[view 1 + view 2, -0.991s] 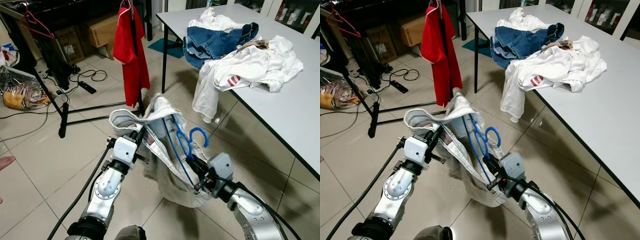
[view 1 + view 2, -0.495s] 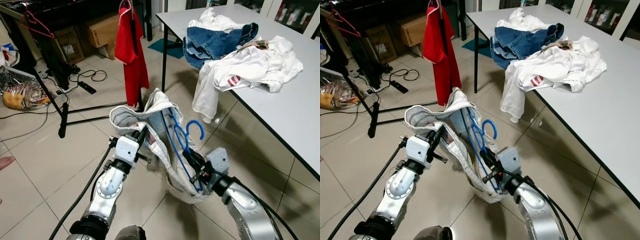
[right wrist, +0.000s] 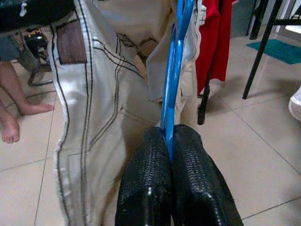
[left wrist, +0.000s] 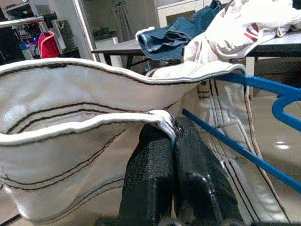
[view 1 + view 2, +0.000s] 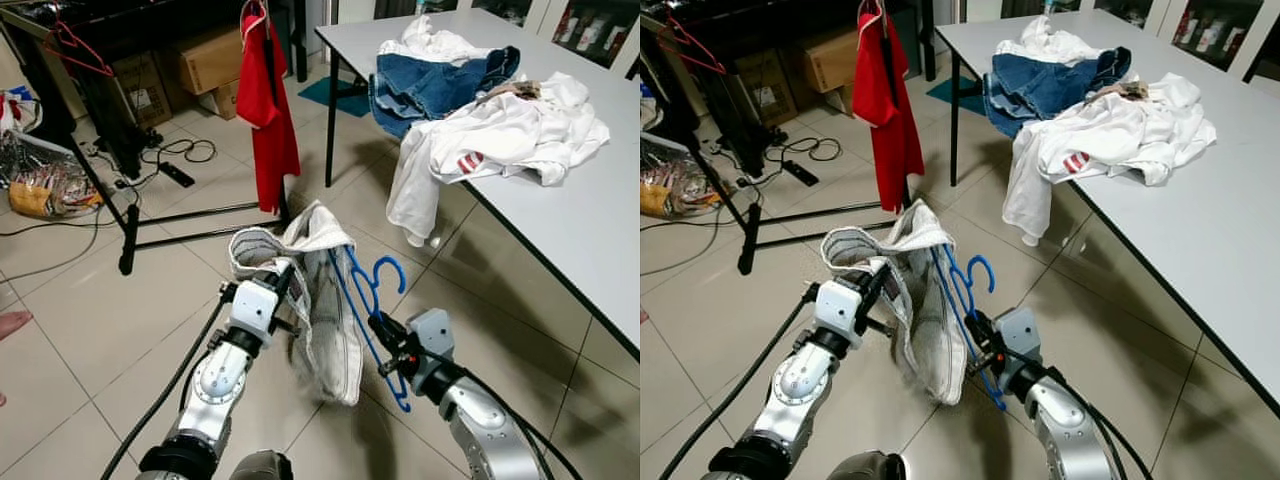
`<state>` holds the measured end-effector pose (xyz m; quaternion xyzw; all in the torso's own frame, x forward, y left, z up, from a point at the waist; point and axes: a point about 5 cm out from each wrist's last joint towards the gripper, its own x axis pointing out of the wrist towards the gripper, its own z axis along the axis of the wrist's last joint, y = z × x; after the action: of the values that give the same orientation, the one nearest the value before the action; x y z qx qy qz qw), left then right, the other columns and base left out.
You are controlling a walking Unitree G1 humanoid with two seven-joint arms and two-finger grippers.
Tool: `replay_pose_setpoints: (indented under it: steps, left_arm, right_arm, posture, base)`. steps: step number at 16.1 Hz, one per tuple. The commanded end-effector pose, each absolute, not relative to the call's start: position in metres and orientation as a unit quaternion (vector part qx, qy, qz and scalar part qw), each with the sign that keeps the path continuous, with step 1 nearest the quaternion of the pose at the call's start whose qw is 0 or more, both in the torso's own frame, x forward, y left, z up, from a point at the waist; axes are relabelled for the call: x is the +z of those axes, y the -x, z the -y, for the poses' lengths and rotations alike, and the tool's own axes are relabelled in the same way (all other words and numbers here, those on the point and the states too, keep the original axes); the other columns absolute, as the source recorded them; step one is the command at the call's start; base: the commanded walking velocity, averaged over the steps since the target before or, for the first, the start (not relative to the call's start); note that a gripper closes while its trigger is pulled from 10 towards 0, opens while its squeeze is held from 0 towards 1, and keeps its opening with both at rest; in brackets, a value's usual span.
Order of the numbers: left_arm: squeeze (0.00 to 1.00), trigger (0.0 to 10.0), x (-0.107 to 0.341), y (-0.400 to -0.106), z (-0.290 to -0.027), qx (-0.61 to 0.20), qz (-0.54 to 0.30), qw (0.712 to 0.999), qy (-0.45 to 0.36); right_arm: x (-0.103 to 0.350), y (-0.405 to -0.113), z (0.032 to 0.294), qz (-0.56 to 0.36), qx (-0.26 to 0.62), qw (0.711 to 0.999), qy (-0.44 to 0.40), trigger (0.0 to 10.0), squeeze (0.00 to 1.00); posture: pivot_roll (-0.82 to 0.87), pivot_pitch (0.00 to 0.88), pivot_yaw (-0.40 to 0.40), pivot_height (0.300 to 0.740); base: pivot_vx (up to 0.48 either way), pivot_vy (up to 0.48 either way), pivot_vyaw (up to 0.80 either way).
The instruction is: Hang hanger
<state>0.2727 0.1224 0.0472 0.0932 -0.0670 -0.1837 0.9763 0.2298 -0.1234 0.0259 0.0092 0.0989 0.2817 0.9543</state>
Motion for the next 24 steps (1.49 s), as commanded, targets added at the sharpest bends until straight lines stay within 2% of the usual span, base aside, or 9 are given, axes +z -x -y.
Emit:
replay_pose_setpoints:
  steps: [1, 6, 16, 18, 20, 24]
  left_arm:
    - [0.0, 10.0, 0.056, -0.28, -0.121, -0.18, 0.086, 0.976, -0.089]
    - [0.0, 10.0, 0.054, -0.278, -0.118, -0.191, 0.085, 0.973, -0.094]
    - [0.0, 10.0, 0.056, -0.277, -0.11, -0.233, 0.1, 0.958, -0.133]
    - [0.0, 10.0, 0.044, -0.279, -0.117, -0.202, 0.048, 0.975, -0.083]
    - [0.0, 10.0, 0.038, -0.279, -0.12, -0.199, 0.024, 0.977, -0.07]
    - [0.0, 10.0, 0.021, -0.271, -0.121, -0.219, -0.014, 0.97, -0.103]
  right_arm:
    - [0.036, -0.237, 0.123, -0.066, 0.279, 0.958, -0.009, 10.0, 0.0]
    - [0.038, -0.242, 0.117, -0.057, 0.274, 0.959, -0.038, 10.0, 0.0]
    - [0.037, -0.245, 0.1, -0.064, 0.309, 0.945, -0.091, 10.0, 0.0]
    - [0.033, -0.247, 0.103, -0.061, 0.298, 0.951, -0.059, 10.0, 0.0]
    - [0.028, -0.249, 0.108, -0.066, 0.277, 0.957, -0.047, 10.0, 0.0]
    - [0.024, -0.253, 0.106, -0.069, 0.265, 0.961, -0.04, 10.0, 0.0]
  posture:
    - [0.04, 0.0, 0.054, 0.74]
    - [0.04, 0.0, 0.059, 0.74]
    - [0.04, 0.0, 0.069, 0.74]
    - [0.03, 0.0, 0.07, 0.74]
    - [0.03, 0.0, 0.071, 0.74]
    - [0.03, 0.0, 0.064, 0.74]
  base:
    - [0.0, 0.0, 0.0]
    - [0.0, 0.0, 0.0]
    - [0.0, 0.0, 0.0]
    - [0.0, 0.0, 0.0]
    - [0.0, 0.0, 0.0]
    - [0.0, 0.0, 0.0]
